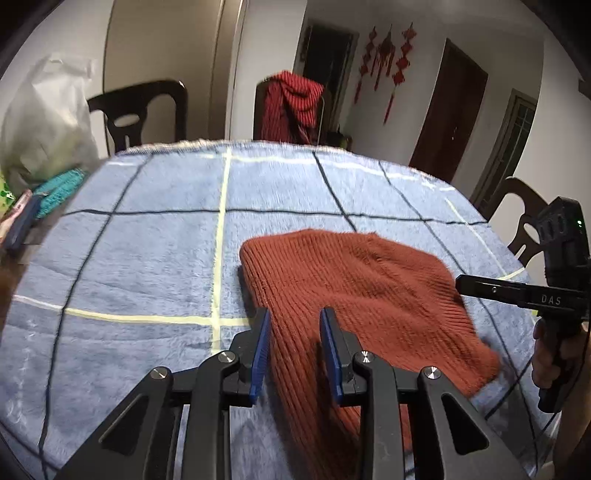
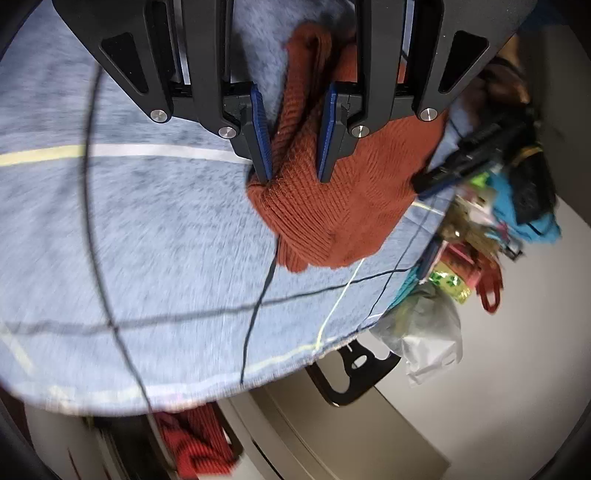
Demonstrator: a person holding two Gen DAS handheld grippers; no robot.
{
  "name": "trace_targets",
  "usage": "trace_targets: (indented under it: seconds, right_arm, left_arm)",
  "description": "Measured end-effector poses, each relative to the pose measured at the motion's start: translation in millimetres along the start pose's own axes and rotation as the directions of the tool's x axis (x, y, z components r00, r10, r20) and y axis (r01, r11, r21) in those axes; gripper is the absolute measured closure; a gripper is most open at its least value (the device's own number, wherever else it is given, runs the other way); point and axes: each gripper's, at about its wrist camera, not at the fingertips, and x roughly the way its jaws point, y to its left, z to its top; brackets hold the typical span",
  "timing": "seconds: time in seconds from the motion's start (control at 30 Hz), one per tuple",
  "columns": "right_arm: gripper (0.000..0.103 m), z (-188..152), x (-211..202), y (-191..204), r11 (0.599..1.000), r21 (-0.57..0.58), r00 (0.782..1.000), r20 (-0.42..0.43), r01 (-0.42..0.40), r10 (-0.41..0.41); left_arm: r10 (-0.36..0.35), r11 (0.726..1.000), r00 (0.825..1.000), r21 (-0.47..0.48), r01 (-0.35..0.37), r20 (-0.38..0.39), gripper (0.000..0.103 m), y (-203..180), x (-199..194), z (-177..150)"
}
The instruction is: Fold small clothes
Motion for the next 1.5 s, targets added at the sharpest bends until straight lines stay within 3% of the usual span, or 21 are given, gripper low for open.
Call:
trace_targets:
  seconds: [0.13,0.37,0.5,0.63,0.73,0.87,0.97,1.07,1.17,1.4,1.5]
  right_arm:
    - [0.078,-8.7,-13.7,24.0,0.995,-0.102,1.000,0.023,-0.002,0.004]
    - [0.082,-43.9,-12.0,43.8,0.974,-0.226,0.999,-0.033,-0.008,0.001]
    - [0.084,-54.4,2.4,31.2,0.971,-0.235,0.995,-0.074,0.049,-0.068]
    - [0.084,-56.9,4.0,26.5,0.973,-0.228,0.996,-0.081,0.028,-0.048]
    - [0.084,-52.6,-4.0,30.8,0.973,-0.229,0.996,-0.074,0.029,-0.047]
    - [0.084,-32.4,-23.1,35.9,0.973,-0.227,0.999,0.020,0.038,-0.035]
    - [0.084,-6.2,-8.0,32.8,0.978,-0.202,0.998,0.050,0.055,-0.046]
    - [0.084,9.8,28.3,16.1,0.984,-0.165,0.997,-0.005,0.074,-0.075]
    - [0.084,9.0,43.7,0.9,0.987,-0.133,0.994,-0.054,0.086,-0.094]
    - [0.084,-19.5,-9.1,33.8,0.970,-0.232,0.997,0.020,0.071,-0.068]
    - [0.084,-39.1,-19.2,48.7,0.961,-0.277,1.000,0.009,0.021,-0.020]
  left_arm:
    - [-0.008,1.000,1.000,0.007,0.008,0.029,0.072,-12.3,-19.5,-10.5]
    - [-0.004,1.000,1.000,0.015,0.003,0.016,0.073,-31.7,-31.4,-43.1]
    - [0.023,0.999,1.000,0.034,-0.023,-0.006,0.074,-35.7,-19.6,-54.0]
    - [0.013,1.000,1.000,0.022,-0.013,-0.007,0.073,-32.6,-18.5,-55.0]
    - [-0.003,1.000,1.000,0.003,0.003,-0.019,0.073,-28.6,-23.6,-52.9]
    - [-0.004,1.000,1.000,-0.006,0.004,0.016,0.073,-26.7,-28.6,-35.8]
    - [0.000,1.000,1.000,-0.005,0.001,0.026,0.073,-30.3,-15.2,-19.7]
    - [0.033,0.999,0.999,-0.011,-0.033,-0.020,0.073,-29.8,9.7,-16.1]
    - [0.057,0.998,0.998,0.012,-0.057,-0.021,0.073,-34.6,9.4,-19.1]
    - [0.119,0.993,0.993,0.022,-0.119,-0.011,0.073,-40.1,-21.4,-37.5]
    - [0.124,0.992,0.992,-0.010,-0.125,-0.003,0.073,-37.1,-32.1,-47.5]
